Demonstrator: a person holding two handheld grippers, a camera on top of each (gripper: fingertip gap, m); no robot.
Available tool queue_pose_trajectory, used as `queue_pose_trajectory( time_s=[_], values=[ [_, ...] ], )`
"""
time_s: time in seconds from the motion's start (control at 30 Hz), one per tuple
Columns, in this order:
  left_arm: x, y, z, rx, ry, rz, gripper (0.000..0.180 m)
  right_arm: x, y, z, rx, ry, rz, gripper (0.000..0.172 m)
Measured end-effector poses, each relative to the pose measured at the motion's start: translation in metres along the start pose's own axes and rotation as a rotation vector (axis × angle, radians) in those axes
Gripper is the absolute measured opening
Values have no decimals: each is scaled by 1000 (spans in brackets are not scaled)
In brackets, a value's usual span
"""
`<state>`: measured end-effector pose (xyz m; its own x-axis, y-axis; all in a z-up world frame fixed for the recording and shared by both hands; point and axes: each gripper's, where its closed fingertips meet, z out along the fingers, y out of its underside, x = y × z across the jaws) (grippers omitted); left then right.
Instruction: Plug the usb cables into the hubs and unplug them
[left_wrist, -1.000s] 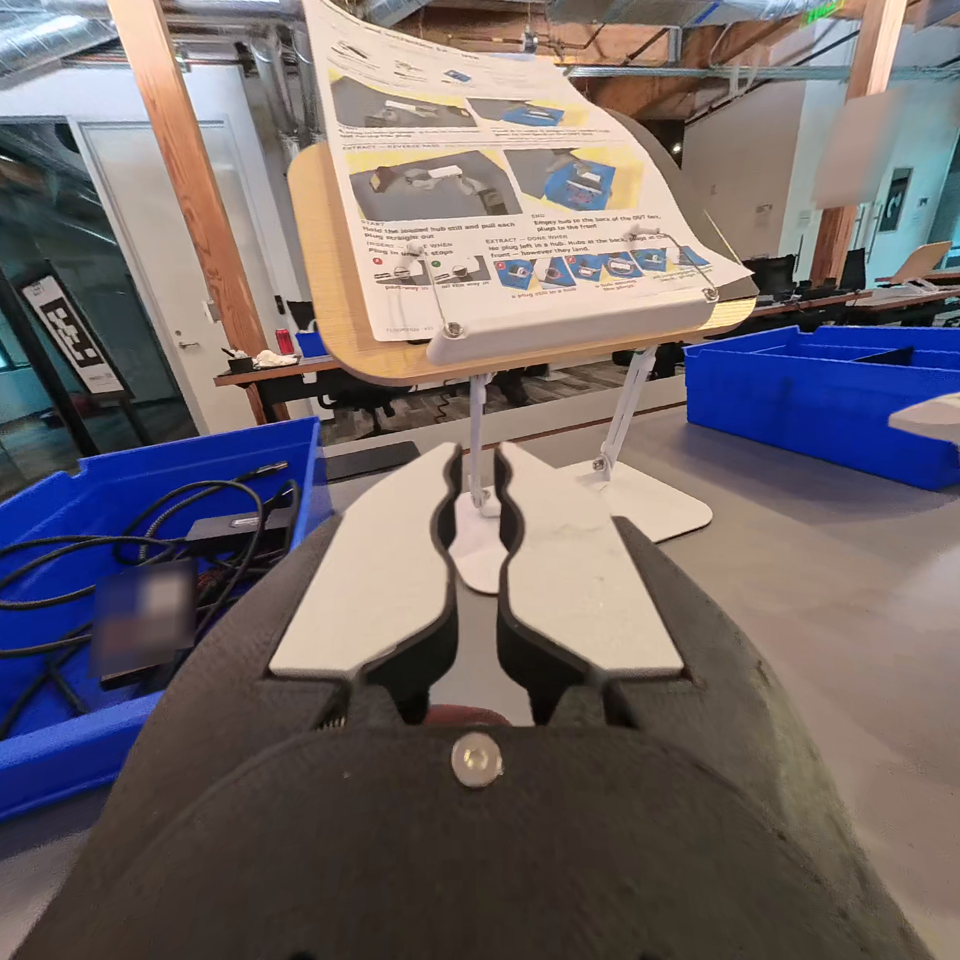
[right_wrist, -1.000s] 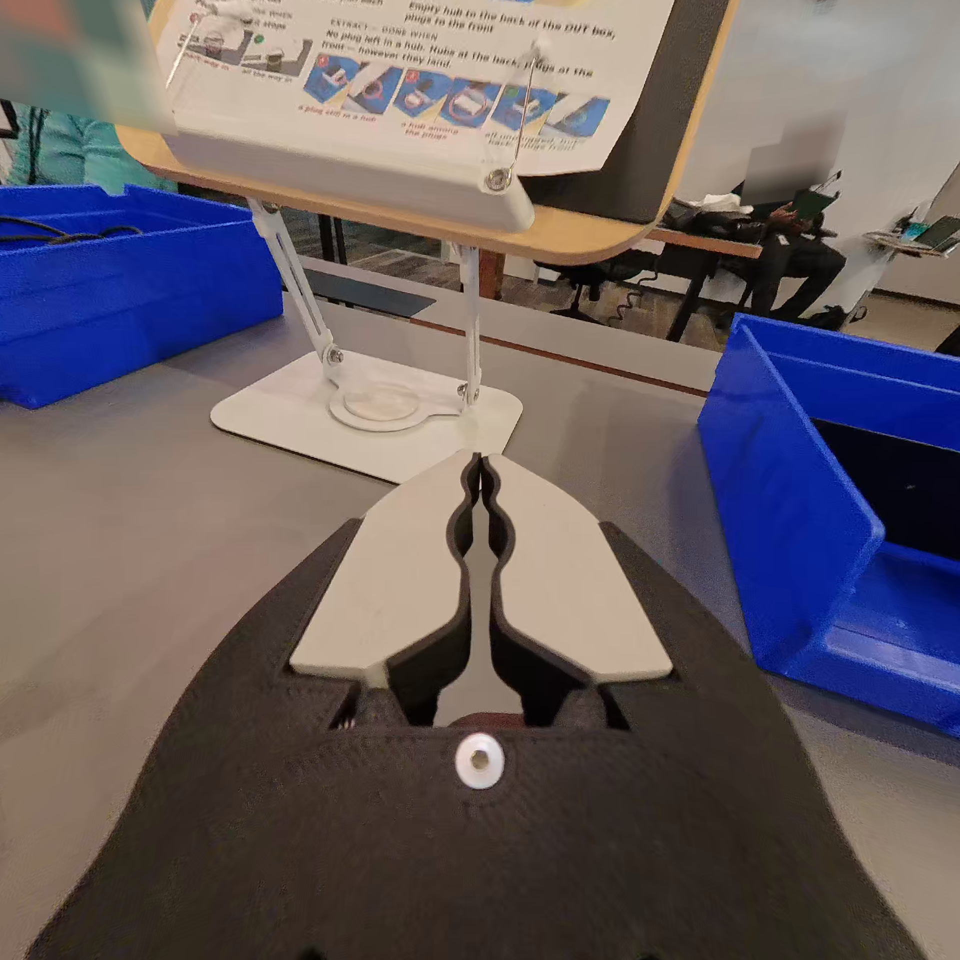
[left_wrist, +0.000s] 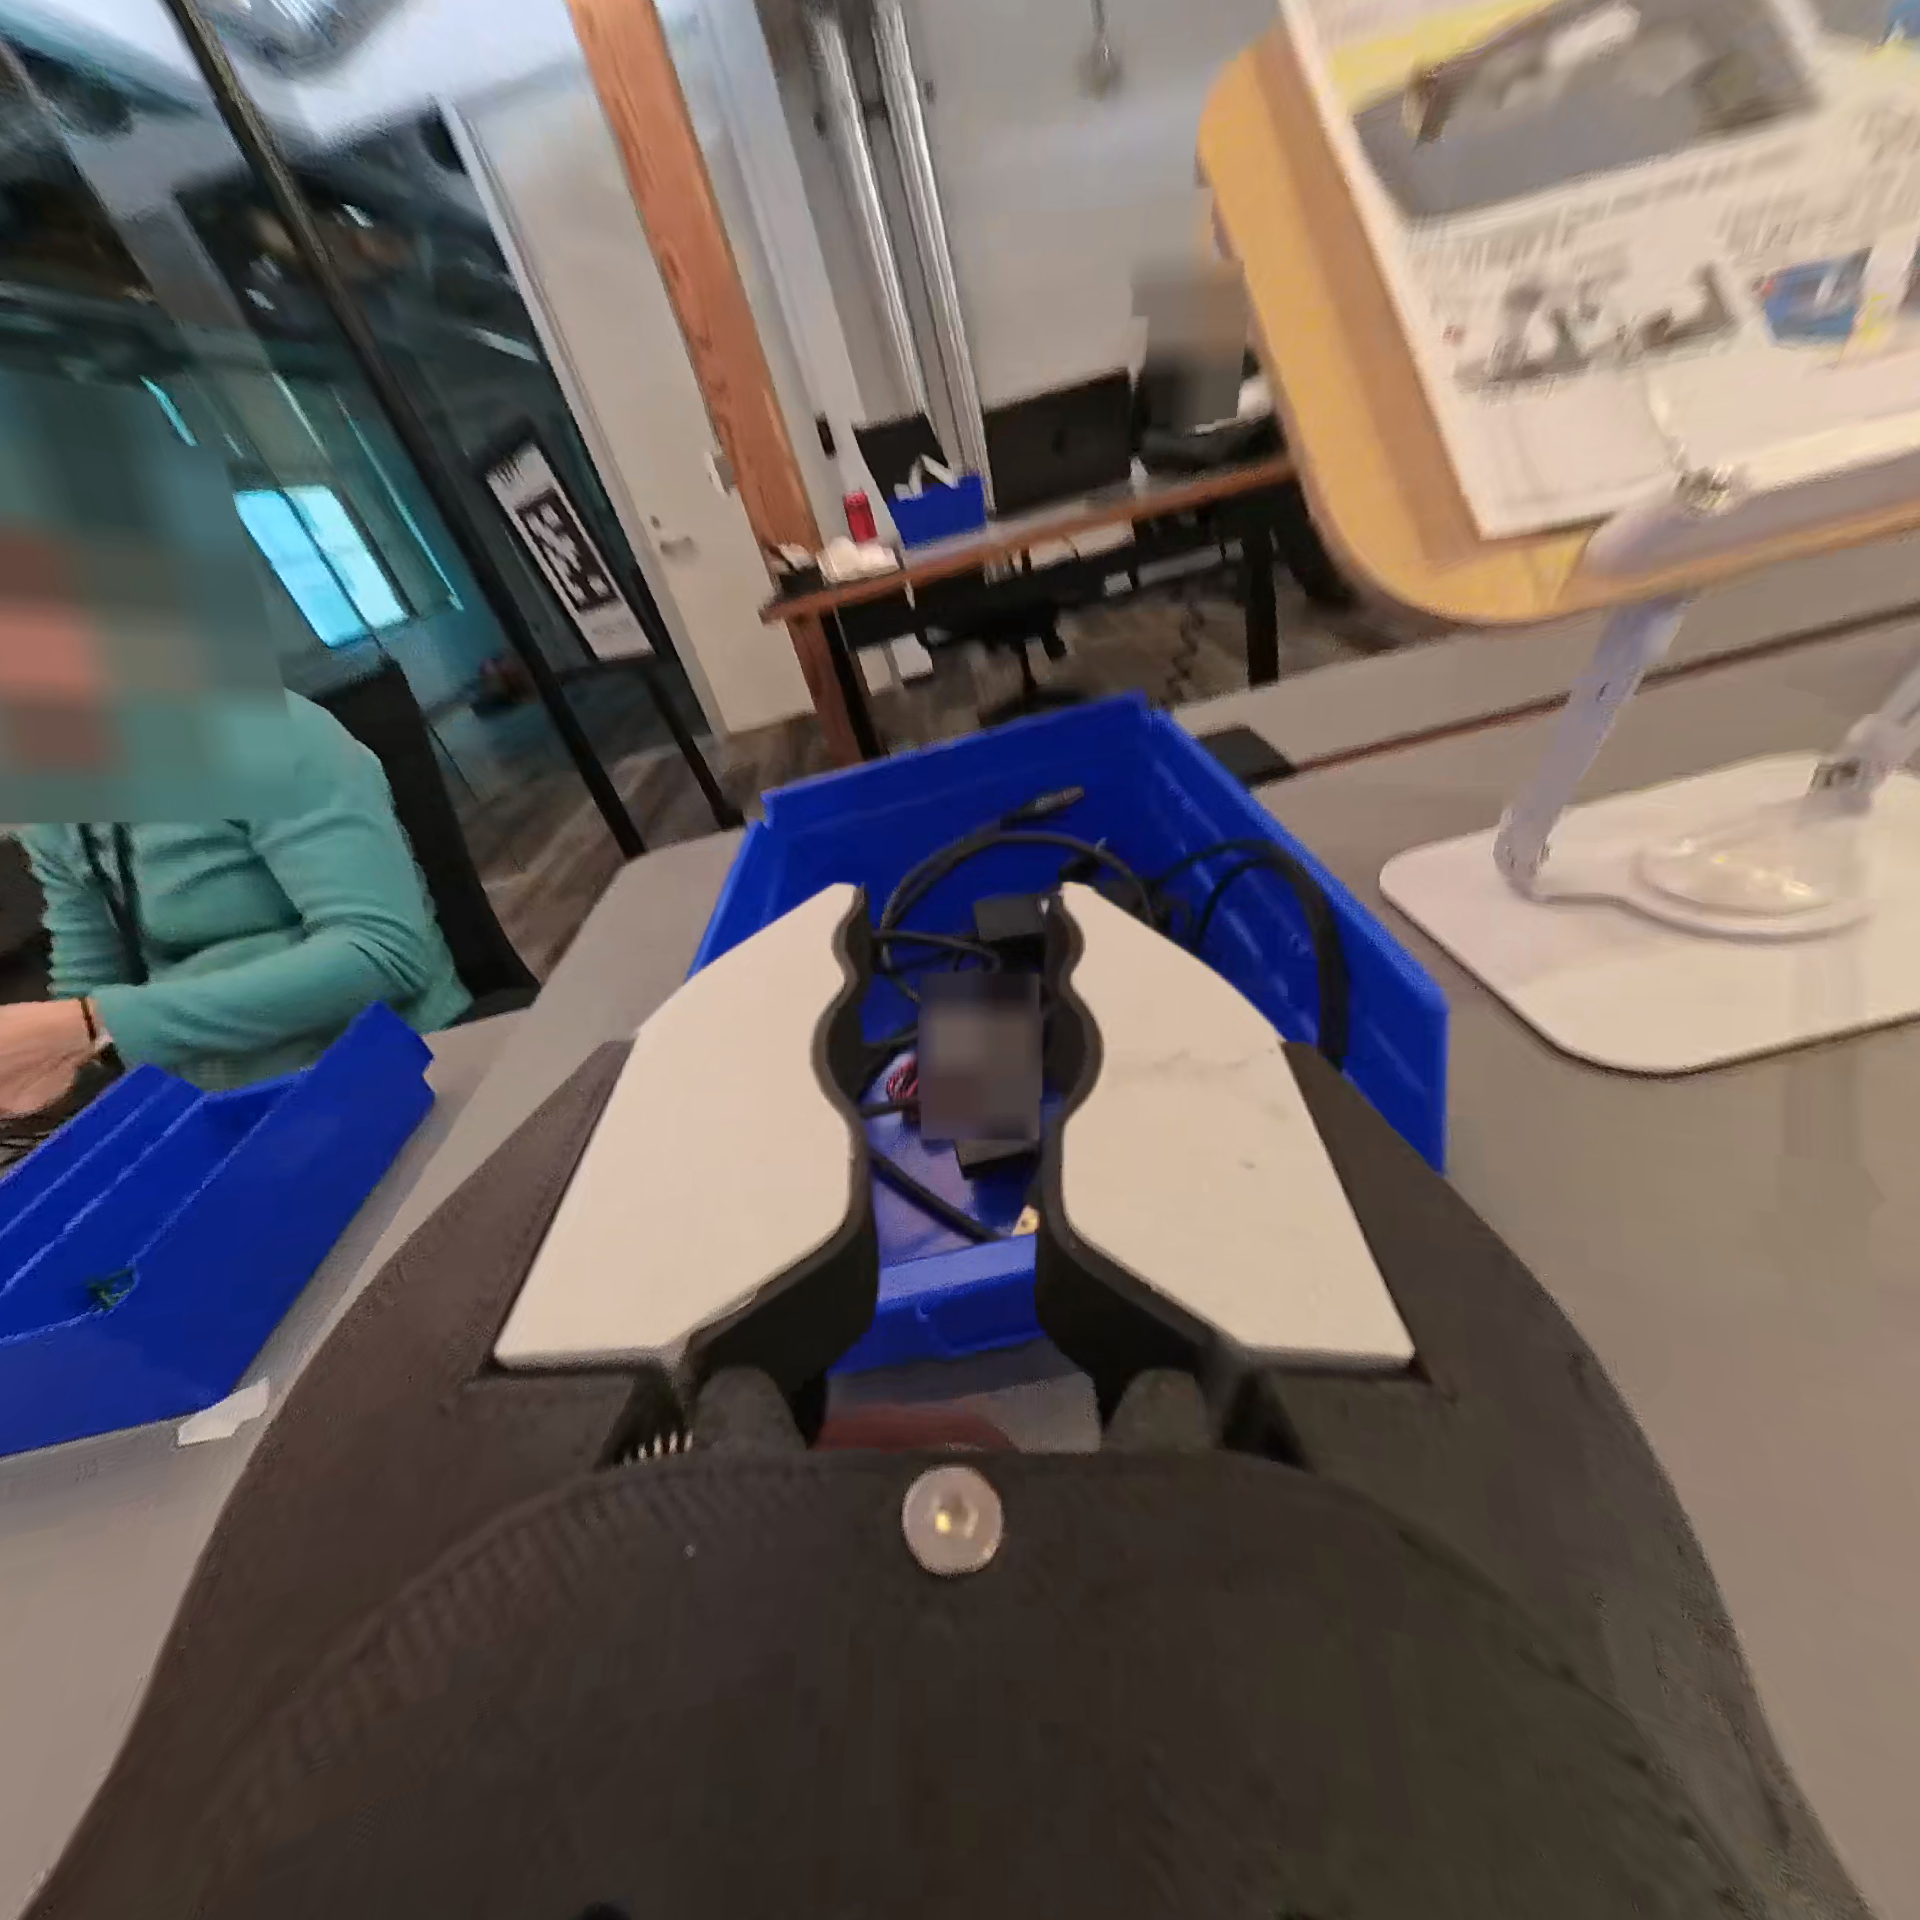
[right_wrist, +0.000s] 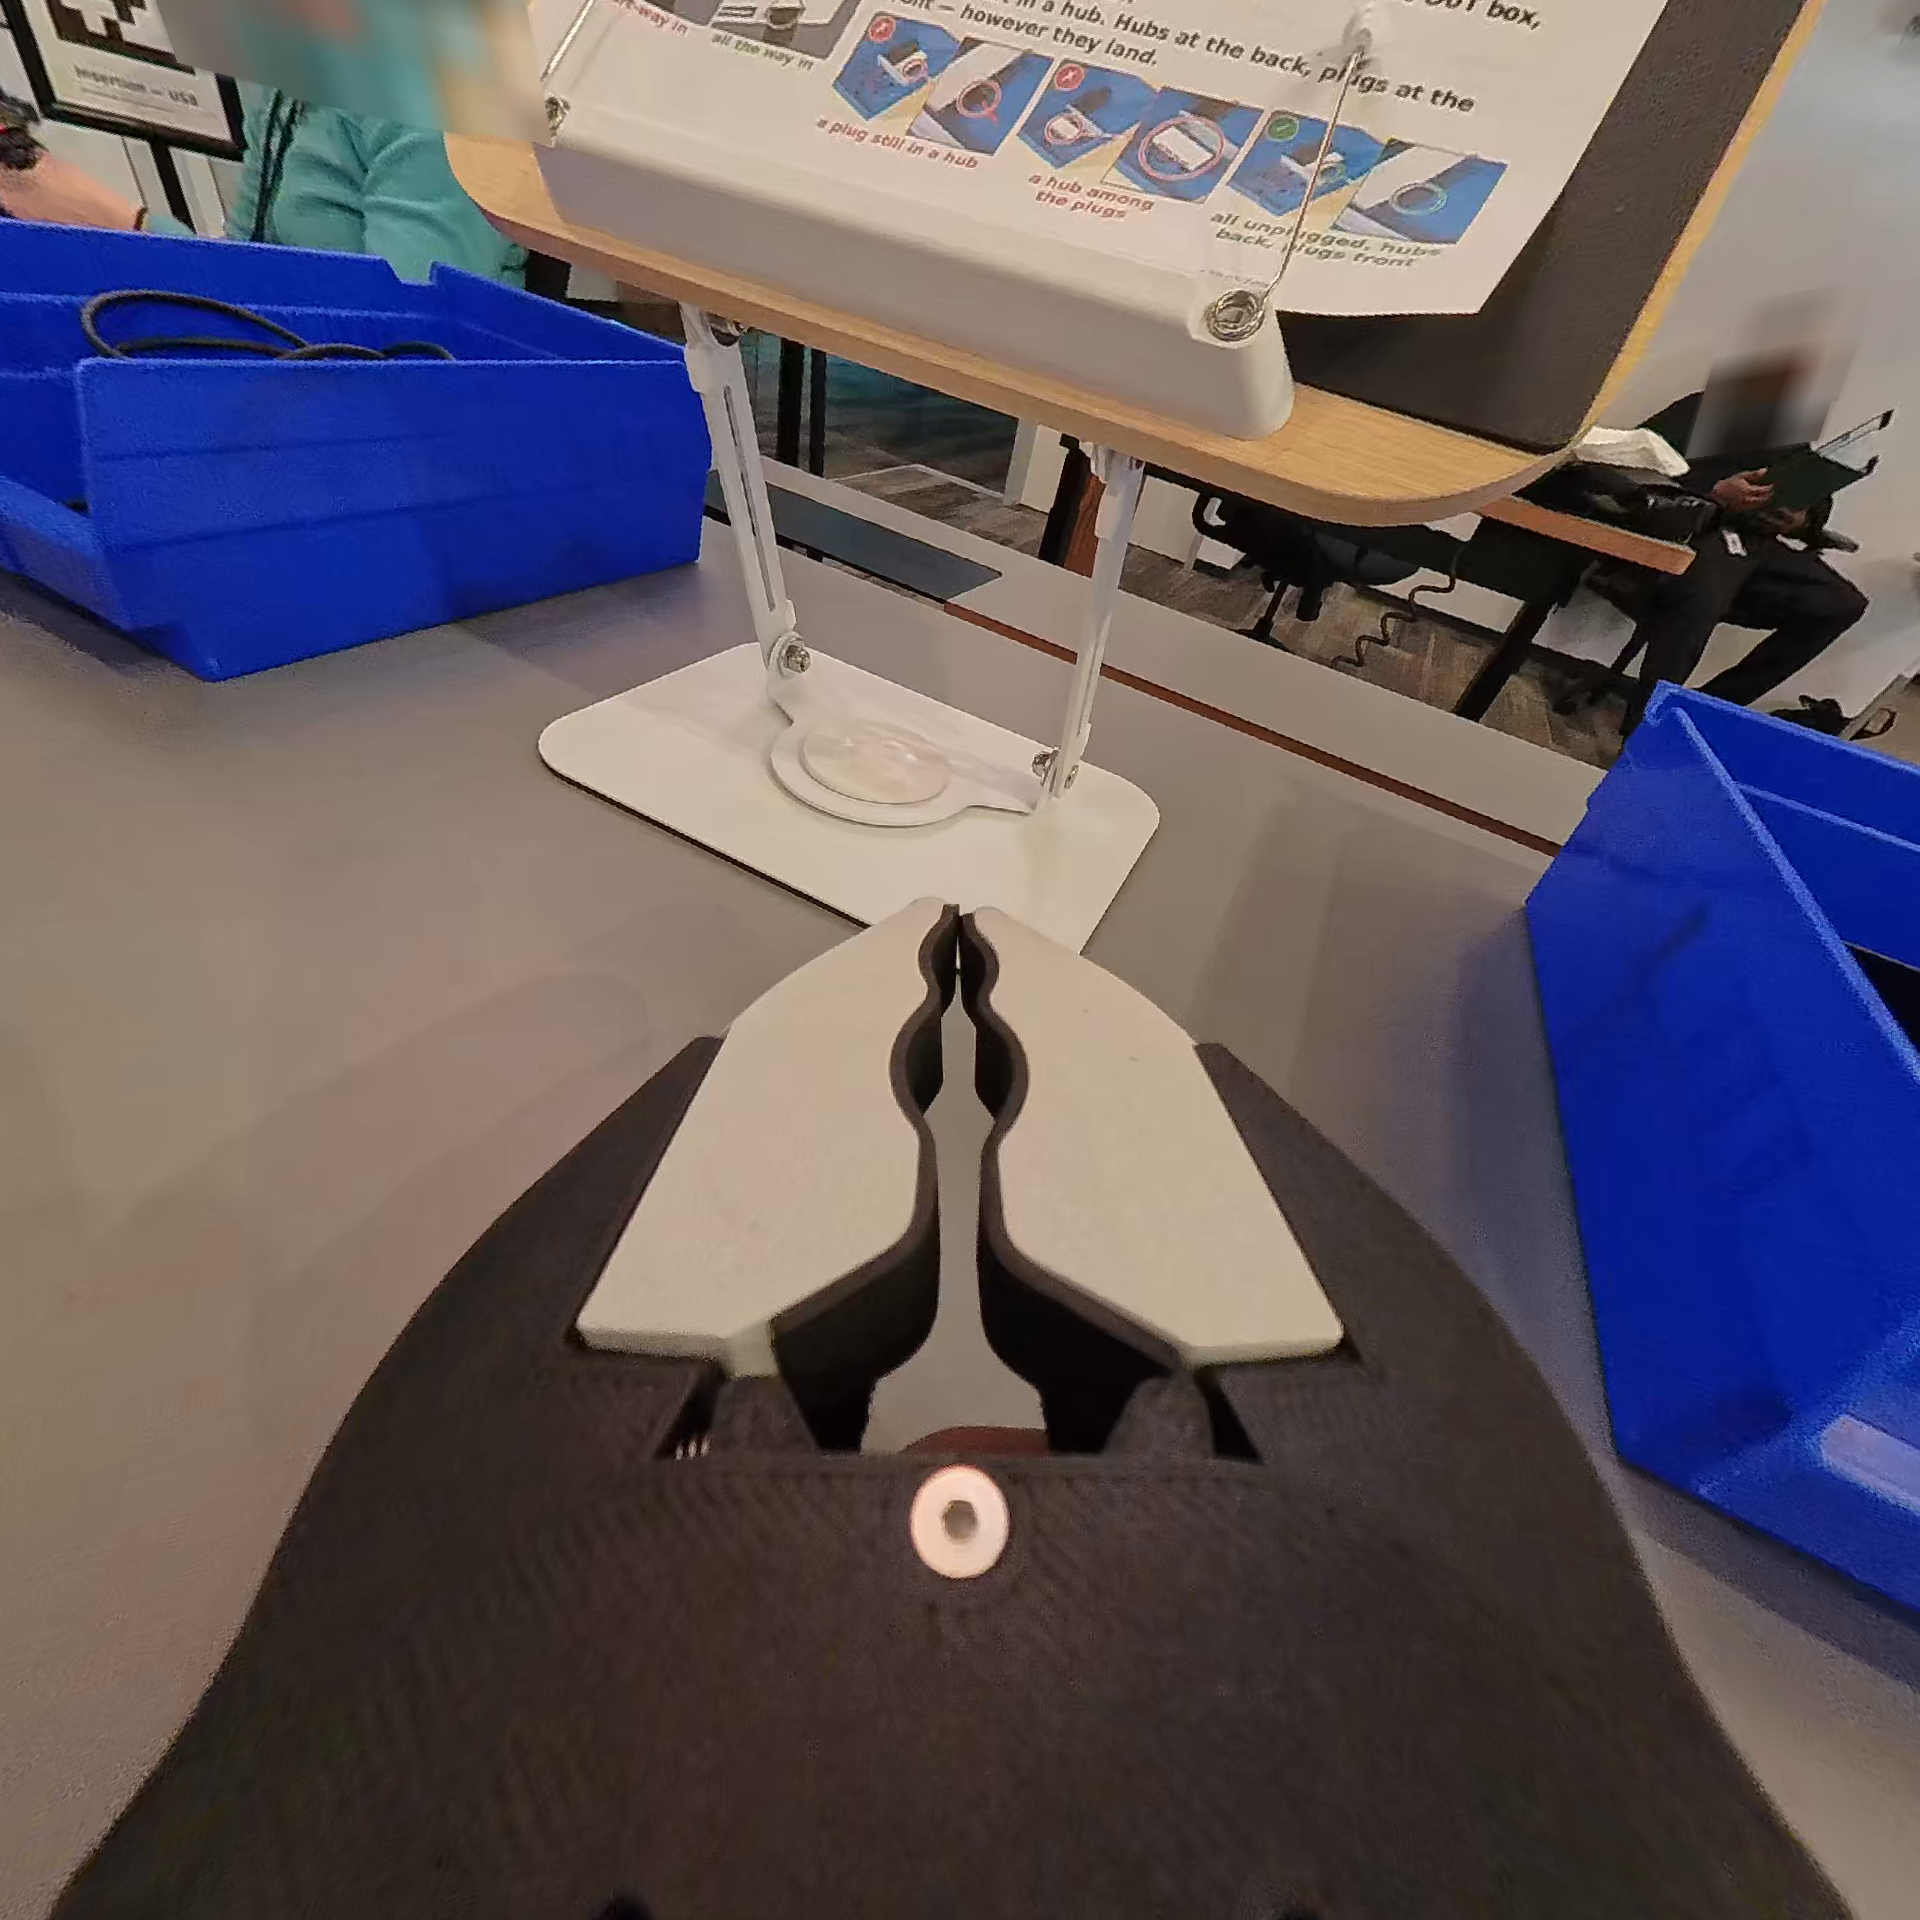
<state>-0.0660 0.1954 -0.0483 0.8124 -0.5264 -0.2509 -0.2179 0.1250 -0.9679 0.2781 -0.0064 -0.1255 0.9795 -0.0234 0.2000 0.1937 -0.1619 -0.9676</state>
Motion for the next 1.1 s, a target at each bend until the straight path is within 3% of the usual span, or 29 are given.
queue_pose_trajectory(
  time_s=[0.23, 0.27, 0.37, 0.47, 0.57, 0.63, 0.77, 1.0, 1.1],
  values=[
    [0, 9, 57, -134, 125, 53, 40, -4, 2, 2, -12, -23, -17, 1],
    [1, 8, 66, -146, 149, 77, 34, -5, 2, 2, -11, -26, -16, 1],
    [14, 4, 95, -187, 271, 187, 28, -4, 1, 2, -8, -34, -1, 1],
    [25, 10, 120, -270, 417, 351, 33, -4, 1, 1, -2, -43, 11, 1],
    [17, 16, 142, -329, 469, 525, 32, -5, 1, 1, -2, -48, 6, 1],
    [8, 18, 157, -368, 492, 538, 32, -5, 1, 1, -3, -52, 14, 0],
    [7, 30, 172, -450, 629, 545, 34, -5, 1, 3, -8, -64, 23, 0],
    [33, 80, 144, -641, 922, 715, 24, -5, 2, 4, -9, -74, 33, 0],
    [30, 94, 163, -650, 855, 843, 27, -6, 2, 4, -9, -76, 29, 0]
  ],
)
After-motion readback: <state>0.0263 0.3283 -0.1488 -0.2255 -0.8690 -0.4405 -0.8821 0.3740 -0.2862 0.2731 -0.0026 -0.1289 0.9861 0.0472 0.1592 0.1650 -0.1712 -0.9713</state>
